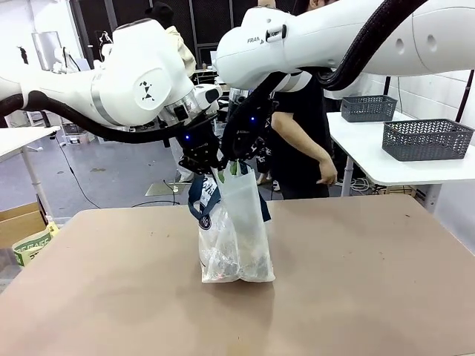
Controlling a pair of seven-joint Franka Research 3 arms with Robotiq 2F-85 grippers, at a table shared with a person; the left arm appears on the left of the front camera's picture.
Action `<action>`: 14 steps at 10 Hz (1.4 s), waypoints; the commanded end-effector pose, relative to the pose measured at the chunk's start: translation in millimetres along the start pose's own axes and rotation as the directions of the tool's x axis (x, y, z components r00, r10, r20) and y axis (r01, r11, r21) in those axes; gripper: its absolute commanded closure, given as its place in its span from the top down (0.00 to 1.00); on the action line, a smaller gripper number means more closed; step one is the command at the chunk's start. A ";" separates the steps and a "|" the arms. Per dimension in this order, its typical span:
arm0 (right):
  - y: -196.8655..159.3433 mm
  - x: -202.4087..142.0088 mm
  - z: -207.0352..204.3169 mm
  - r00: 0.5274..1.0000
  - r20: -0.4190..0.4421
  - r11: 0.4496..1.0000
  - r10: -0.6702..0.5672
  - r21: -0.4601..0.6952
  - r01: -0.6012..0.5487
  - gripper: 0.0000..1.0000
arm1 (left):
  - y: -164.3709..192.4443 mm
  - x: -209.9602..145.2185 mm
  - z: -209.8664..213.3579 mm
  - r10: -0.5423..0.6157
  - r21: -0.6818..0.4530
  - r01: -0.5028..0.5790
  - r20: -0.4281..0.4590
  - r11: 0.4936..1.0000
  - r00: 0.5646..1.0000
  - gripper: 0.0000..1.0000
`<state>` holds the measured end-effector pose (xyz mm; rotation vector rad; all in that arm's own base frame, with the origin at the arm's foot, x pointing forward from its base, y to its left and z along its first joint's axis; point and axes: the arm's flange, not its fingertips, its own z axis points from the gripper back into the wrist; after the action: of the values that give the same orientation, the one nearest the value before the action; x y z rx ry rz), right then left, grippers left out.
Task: Transfer purchased items from the store into the shopping bag.
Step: Move the Reusable shopping bag to the right side of the table.
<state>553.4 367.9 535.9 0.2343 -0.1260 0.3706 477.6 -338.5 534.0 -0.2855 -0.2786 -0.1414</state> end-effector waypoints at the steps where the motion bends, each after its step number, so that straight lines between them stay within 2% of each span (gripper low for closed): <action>1: 8.0 2.6 4.7 1.000 0.012 1.000 -0.025 -0.009 0.025 0.00 | 4.9 -3.6 -0.7 -0.025 -0.021 0.025 0.033 0.999 0.999 0.00; 2: 8.9 1.3 5.2 1.000 0.010 1.000 -0.028 -0.011 0.028 0.00 | 4.7 -3.4 -0.2 -0.014 -0.019 0.015 0.040 1.000 0.999 0.00; 3: 9.2 1.4 5.1 1.000 0.007 0.999 -0.029 -0.012 0.029 0.00 | 0.5 -0.4 -1.3 -0.002 -0.001 0.002 0.003 1.000 1.000 0.00; 4: 9.6 1.3 4.6 1.000 0.005 1.000 -0.029 -0.012 0.029 0.00 | 0.5 -0.4 -1.3 -0.002 -0.001 0.002 0.003 1.000 1.000 0.00; 9: 8.0 3.4 2.0 0.999 -0.002 0.999 -0.040 -0.012 0.040 0.00 | -10.8 -9.3 1.6 -0.033 -0.050 0.035 0.028 0.998 0.999 0.96; 10: 6.7 3.9 1.4 0.999 -0.003 0.999 -0.042 -0.013 0.042 0.00 | -13.1 -9.9 2.2 -0.039 -0.065 0.042 0.035 0.997 0.999 1.00; 14: 7.1 4.9 0.6 0.999 -0.011 0.999 -0.040 -0.018 0.040 0.00 | -19.3 -10.9 9.8 -0.052 -0.127 0.060 0.066 0.990 0.996 1.00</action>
<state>551.2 370.8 534.5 0.2328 -0.1152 0.3497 466.5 -358.7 545.3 -0.3623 -0.3302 -0.1874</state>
